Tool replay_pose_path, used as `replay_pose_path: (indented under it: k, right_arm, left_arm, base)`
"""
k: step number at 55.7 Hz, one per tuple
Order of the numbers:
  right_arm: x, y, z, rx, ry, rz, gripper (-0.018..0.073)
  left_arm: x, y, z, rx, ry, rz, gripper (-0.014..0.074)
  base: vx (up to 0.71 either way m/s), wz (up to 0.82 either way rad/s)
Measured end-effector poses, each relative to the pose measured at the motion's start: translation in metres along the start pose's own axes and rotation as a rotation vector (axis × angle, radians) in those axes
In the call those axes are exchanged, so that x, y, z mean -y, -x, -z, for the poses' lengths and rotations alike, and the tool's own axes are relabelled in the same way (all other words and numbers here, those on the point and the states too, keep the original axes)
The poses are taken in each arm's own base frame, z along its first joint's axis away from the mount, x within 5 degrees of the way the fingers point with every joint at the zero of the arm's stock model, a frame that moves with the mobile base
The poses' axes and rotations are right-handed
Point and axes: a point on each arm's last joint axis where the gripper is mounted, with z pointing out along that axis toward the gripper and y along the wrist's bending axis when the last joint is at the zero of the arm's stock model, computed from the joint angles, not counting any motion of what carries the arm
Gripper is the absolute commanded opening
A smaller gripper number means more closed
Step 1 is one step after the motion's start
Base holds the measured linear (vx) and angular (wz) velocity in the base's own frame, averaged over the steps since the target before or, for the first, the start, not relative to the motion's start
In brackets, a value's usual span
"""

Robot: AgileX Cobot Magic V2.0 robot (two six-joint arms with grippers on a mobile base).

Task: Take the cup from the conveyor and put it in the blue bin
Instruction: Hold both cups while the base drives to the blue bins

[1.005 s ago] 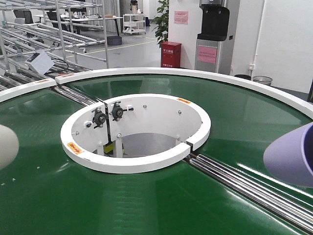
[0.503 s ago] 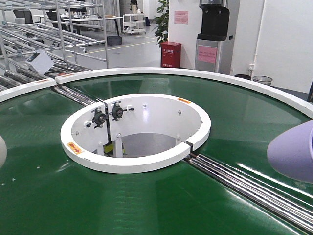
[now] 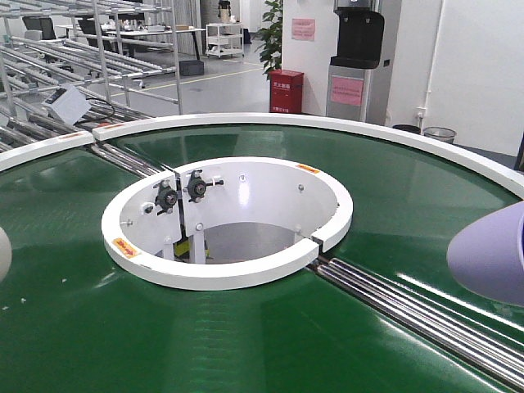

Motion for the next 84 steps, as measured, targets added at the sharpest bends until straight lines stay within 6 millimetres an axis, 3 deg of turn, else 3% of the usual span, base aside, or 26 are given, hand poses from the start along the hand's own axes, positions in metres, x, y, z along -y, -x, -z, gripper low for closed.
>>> replay_pose_path:
  k: [31, 84]
  right_arm:
    - [0.0000, 0.0000, -0.0003, -0.001, 0.000, 0.001, -0.0009]
    - [0.0000, -0.0003, -0.0010, -0.006, 0.000, 0.001, -0.0009]
  left_arm:
    - [0.0000, 0.0000, 0.0000, 0.000, 0.000, 0.000, -0.0006]
    - [0.0001, 0.0000, 0.0000, -0.001, -0.001, 0.001, -0.0006]
  base:
    - [-0.07, 0.01]
    - [-0.27, -0.11]
